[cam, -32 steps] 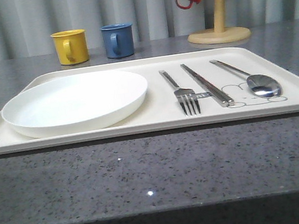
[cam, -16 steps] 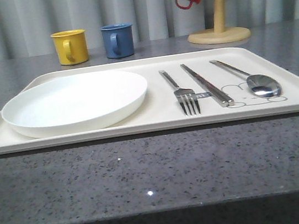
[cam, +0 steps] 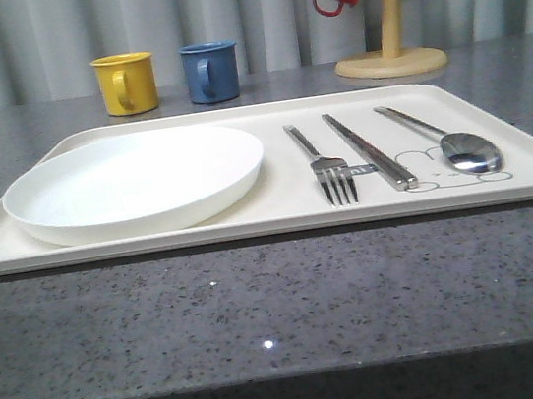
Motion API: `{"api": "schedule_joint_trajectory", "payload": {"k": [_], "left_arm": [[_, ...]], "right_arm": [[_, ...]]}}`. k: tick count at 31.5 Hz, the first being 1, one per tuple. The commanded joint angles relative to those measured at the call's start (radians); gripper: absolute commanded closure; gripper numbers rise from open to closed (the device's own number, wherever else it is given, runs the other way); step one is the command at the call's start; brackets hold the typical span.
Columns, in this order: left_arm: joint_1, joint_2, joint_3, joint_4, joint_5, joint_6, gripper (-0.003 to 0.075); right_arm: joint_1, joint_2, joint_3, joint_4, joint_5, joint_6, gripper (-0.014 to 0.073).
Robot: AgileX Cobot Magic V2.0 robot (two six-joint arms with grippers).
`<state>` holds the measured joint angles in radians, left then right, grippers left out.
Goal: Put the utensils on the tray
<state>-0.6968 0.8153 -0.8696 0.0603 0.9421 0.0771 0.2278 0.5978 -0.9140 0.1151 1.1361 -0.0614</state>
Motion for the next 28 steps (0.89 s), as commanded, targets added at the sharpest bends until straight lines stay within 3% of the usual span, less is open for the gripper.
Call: {"api": "schedule_joint_trajectory", "payload": {"k": [1, 28], "left_arm": [[-0.007, -0.001, -0.024, 0.011, -0.057, -0.007, 0.0738], [-0.007, -0.001, -0.02, 0.011, -0.062, -0.007, 0.0738]], "right_arm": [[-0.001, 0.004, -0.023, -0.008, -0.059, 0.001, 0.0659], [-0.001, 0.004, -0.023, -0.008, -0.056, 0.001, 0.0663]]}}
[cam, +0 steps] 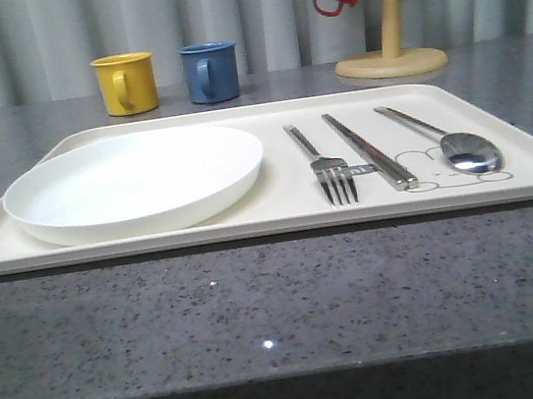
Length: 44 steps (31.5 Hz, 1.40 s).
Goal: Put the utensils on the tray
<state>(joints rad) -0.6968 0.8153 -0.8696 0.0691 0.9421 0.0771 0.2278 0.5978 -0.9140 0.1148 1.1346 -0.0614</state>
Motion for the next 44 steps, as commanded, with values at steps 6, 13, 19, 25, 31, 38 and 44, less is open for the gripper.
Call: {"api": "schedule_joint_trajectory", "payload": {"k": [6, 13, 19, 25, 31, 38, 44], "left_arm": [[0.038, -0.063, -0.01, 0.027, -0.079, -0.007, 0.0738], [0.18, -0.215, 0.128, 0.031, -0.289, -0.007, 0.0738], [0.306, -0.402, 0.335, 0.031, -0.538, -0.007, 0.0738], [0.466, -0.636, 0.611, -0.007, -0.782, -0.007, 0.0738], [0.569, -0.78, 0.795, -0.069, -0.92, -0.007, 0.0738], [0.644, -0.845, 0.876, -0.093, -0.956, -0.007, 0.0738], [0.652, -0.845, 0.874, -0.093, -0.942, -0.007, 0.0738]], "right_arm": [[-0.001, 0.004, -0.023, -0.008, -0.052, 0.001, 0.0663], [-0.001, 0.004, -0.023, -0.008, -0.051, 0.001, 0.0663], [-0.001, 0.004, -0.023, -0.008, -0.051, 0.001, 0.0663], [-0.001, 0.004, -0.023, -0.008, -0.051, 0.001, 0.0663], [-0.001, 0.004, -0.023, -0.008, -0.051, 0.001, 0.0663], [-0.001, 0.004, -0.023, -0.008, -0.051, 0.001, 0.0663], [-0.001, 0.003, -0.023, -0.008, -0.047, 0.001, 0.0663]]}}
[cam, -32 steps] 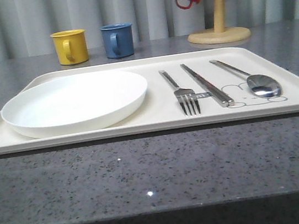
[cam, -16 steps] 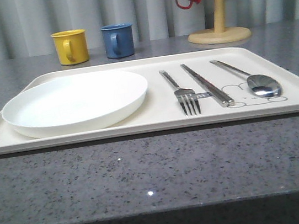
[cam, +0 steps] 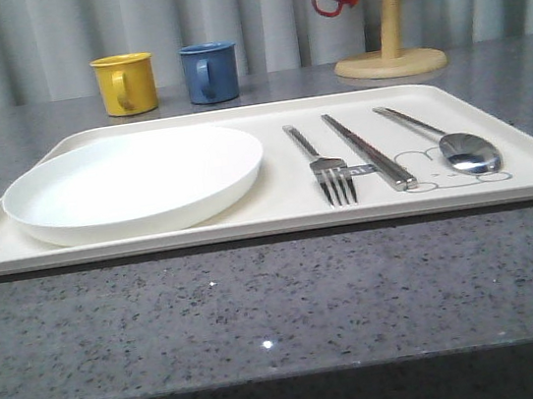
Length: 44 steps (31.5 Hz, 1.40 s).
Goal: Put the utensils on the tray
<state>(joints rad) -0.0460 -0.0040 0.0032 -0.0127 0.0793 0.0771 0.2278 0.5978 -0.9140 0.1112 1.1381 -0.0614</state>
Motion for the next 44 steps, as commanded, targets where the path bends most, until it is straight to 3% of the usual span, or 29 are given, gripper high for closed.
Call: {"api": "schedule_joint_trajectory", "payload": {"k": [1, 32, 36, 44], "left_arm": [[0.001, -0.026, 0.001, -0.011, -0.079, -0.007, 0.0738], [-0.006, -0.026, 0.001, -0.011, -0.079, -0.007, 0.0738], [-0.006, -0.024, 0.001, -0.011, -0.079, -0.007, 0.0738], [-0.006, -0.024, 0.001, -0.011, -0.079, -0.007, 0.0738]], "right_arm": [[-0.001, 0.003, -0.023, -0.005, -0.05, 0.001, 0.0663], [0.002, -0.025, 0.009, -0.006, -0.079, 0.001, 0.0663], [-0.063, -0.143, 0.146, -0.041, -0.213, -0.006, 0.0663], [-0.184, -0.439, 0.574, -0.041, -0.735, -0.006, 0.0663]]}}
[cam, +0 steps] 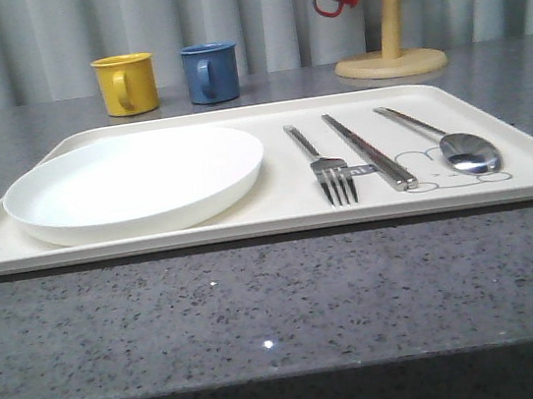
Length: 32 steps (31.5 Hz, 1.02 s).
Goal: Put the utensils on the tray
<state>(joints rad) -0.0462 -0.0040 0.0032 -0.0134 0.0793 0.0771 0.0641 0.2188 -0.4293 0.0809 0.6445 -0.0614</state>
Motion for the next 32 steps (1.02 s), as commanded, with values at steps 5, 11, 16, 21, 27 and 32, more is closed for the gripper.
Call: {"api": "schedule_joint_trajectory", "payload": {"k": [5, 11, 16, 21, 27, 32], "left_arm": [[-0.006, -0.024, 0.001, -0.01, -0.079, -0.007, 0.0738], [-0.006, -0.024, 0.001, -0.01, -0.079, -0.007, 0.0738], [-0.006, -0.024, 0.001, -0.01, -0.079, -0.007, 0.0738], [-0.006, -0.024, 0.001, -0.01, -0.079, -0.007, 0.0738], [-0.006, -0.024, 0.001, -0.01, -0.079, -0.007, 0.0738], [-0.006, -0.024, 0.001, -0.01, -0.079, -0.007, 0.0738]], "right_arm": [[-0.033, -0.173, 0.271, -0.011, -0.459, -0.006, 0.0663], [-0.067, -0.25, 0.439, -0.005, -0.678, -0.004, 0.0663], [-0.07, -0.249, 0.444, -0.005, -0.65, -0.005, 0.0663], [-0.064, -0.249, 0.444, -0.005, -0.651, -0.005, 0.0663], [-0.034, -0.249, 0.444, -0.005, -0.65, -0.005, 0.0663], [-0.039, -0.248, 0.444, -0.005, -0.65, -0.005, 0.0663]]}}
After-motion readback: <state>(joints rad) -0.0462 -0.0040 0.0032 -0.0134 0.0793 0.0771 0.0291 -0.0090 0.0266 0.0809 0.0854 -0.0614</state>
